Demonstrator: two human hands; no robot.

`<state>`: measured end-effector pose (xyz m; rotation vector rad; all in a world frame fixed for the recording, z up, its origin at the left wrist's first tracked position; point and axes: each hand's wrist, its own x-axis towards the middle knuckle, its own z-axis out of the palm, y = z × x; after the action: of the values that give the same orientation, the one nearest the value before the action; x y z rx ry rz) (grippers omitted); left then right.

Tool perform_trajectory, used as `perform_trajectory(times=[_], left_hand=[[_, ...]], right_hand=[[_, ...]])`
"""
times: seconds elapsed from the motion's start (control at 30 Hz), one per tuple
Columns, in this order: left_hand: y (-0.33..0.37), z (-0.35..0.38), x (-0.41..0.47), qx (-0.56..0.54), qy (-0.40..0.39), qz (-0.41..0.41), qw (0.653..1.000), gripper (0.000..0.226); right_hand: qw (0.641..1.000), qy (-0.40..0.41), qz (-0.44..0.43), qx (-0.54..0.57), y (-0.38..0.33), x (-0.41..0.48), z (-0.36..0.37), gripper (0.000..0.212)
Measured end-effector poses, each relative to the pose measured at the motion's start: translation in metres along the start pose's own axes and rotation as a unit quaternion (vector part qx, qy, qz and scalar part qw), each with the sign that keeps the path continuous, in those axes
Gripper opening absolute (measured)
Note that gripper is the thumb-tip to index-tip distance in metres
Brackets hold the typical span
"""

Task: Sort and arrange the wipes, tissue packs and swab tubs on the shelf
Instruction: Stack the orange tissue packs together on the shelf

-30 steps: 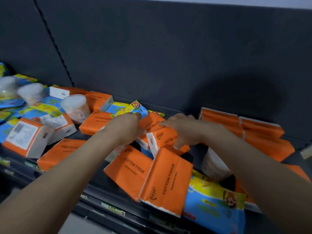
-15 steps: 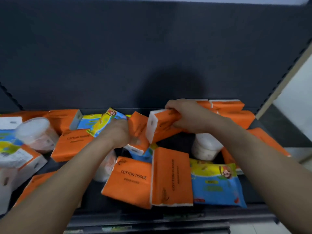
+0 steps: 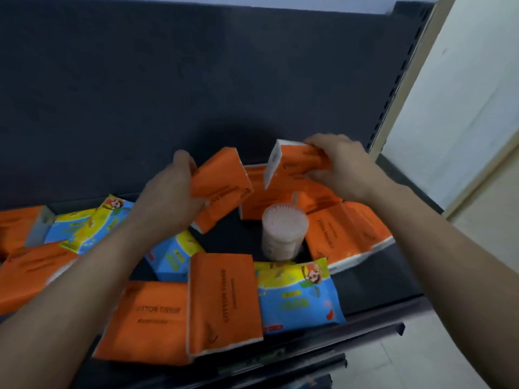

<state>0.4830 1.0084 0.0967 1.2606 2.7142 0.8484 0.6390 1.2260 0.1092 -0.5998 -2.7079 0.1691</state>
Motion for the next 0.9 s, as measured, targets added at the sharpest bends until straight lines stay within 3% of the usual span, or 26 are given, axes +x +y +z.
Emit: perform_trajectory(times=[0.23,0.5,0.67,0.9], left_hand=[[0.056,0.034,0.026,-0.018,0.023,0.064,0.998,0.039],[0.070,0.055,0.028,0.005,0.039,0.034,0.999,0.037],[0.067,0.055,0.024,0.044,0.023,-0.014,0.999,0.040],[0.058,0.058,0.026,0.044,0.027,-0.040,0.998,0.038]], right_hand=[[0.998,-0.050,0.003,0.032,0.064,-0.010,-0.011,0.039],[0.991,-0.092,-0.054,0.080,0.101,-0.001,-0.002,0.035],[0.980,-0.166,-0.091,0.066,0.101,0.009,0.007,0.041],[0.985,-0.149,-0.086,0.032,0.098,0.013,0.017,0.048]])
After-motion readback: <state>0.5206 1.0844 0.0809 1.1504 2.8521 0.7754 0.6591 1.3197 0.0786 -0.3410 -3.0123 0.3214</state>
